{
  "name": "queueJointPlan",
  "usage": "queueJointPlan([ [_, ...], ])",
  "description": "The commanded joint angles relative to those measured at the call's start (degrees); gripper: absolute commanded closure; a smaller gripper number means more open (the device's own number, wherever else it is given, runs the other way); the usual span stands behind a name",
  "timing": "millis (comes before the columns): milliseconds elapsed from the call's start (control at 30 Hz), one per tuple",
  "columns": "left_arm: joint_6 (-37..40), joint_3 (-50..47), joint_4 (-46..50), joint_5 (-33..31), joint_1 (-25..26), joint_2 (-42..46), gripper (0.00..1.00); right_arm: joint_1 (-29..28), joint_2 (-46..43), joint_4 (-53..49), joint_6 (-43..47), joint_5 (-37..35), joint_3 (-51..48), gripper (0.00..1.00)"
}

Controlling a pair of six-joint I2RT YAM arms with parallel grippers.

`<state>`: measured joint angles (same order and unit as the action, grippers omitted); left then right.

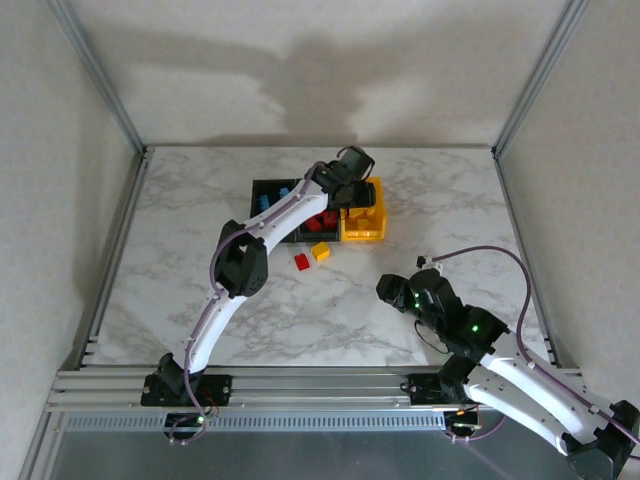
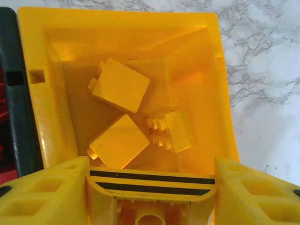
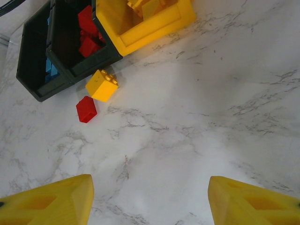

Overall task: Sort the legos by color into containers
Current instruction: Place the lego in the container.

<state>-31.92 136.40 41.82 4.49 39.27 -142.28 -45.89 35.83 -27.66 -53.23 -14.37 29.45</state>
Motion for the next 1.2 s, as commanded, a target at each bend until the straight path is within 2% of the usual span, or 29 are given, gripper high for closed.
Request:
queueJointPlan([
  [0,-0.3,1.1,0.7,0.8,0.3,-1.1,0.44,0.7,-0.1,-0.2,-0.1,-0.5,0.0,0.34],
  [100,-0.2,1.2,0.7,0.4,0.6,-1.2,0.39,0.7,-0.3,-0.3,-0.4,-0.3,-0.2,0.34],
  [900,0.8,1.1,2.0,-0.2,1.2,1.0,0.28,0.9,-1.2,-0.4,0.3,-0.3,0.0,0.35],
  [1067,0.6,0.6,2.2,-0.1,1.6,3.5,0.29,0.9,-1.6,0.0,0.6,0.1,-0.4,0.35],
  [1167,1.0,-3.1,1.4,-1.3,2.3,8.4,0.29,0.9,-1.3,0.7,2.4,1.2,0.0,0.35],
])
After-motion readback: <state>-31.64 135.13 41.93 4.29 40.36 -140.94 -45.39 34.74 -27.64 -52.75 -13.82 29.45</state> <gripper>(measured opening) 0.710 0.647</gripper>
